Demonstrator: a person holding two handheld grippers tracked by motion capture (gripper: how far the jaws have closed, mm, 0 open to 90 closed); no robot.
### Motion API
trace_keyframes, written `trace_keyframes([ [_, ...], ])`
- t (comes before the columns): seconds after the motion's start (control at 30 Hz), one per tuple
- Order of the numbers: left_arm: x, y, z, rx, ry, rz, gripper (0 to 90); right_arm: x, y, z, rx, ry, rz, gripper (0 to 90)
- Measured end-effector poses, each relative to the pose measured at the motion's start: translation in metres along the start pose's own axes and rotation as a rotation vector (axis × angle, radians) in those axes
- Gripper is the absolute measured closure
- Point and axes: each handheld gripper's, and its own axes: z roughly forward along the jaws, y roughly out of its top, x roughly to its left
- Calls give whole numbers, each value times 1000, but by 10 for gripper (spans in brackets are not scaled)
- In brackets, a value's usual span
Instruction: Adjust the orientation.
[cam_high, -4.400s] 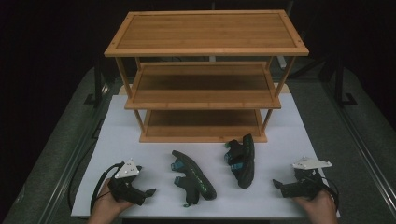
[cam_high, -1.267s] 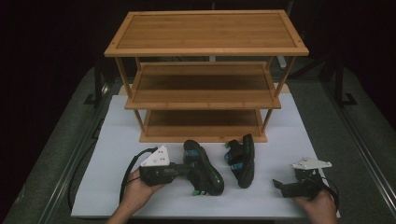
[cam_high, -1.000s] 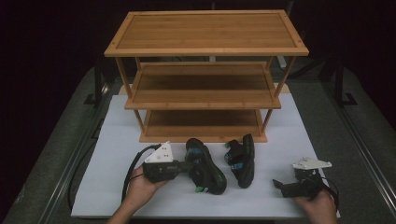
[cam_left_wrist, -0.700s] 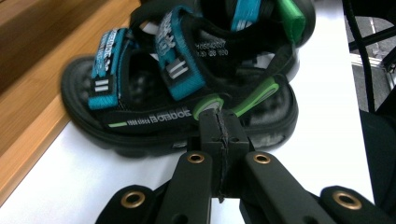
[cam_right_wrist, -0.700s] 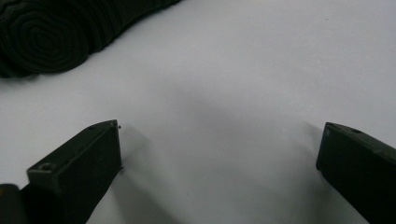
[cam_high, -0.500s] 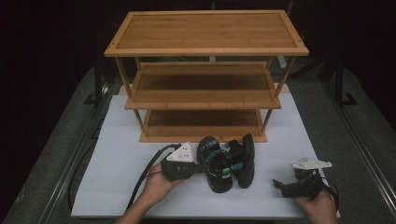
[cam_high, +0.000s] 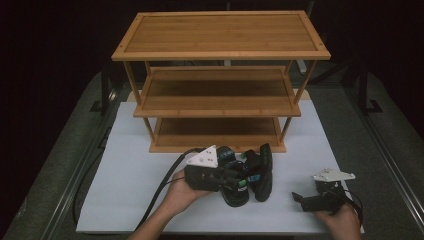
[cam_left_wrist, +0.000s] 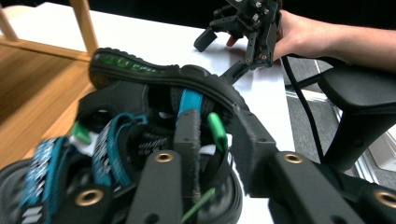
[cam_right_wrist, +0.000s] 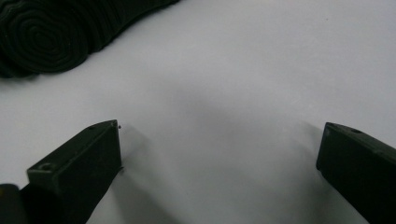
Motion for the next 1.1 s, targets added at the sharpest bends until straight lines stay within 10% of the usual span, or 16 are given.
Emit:
trace_keyframes([
  [0.17, 2, 2, 19, 24, -5, -20, 648, 0, 0, 0, -2, 0, 1, 0],
  [0.5, 4, 0, 27, 47, -55, -34, 879, 0, 0, 0, -1, 1, 1, 0],
  [0.97, -6, -20, -16, 78, -50, -30, 874, 0, 0, 0, 0, 0, 0, 0],
  [1.1, -3, -21, -21, 47, -43, -39, 703, 0, 0, 0, 0, 0, 0, 0],
])
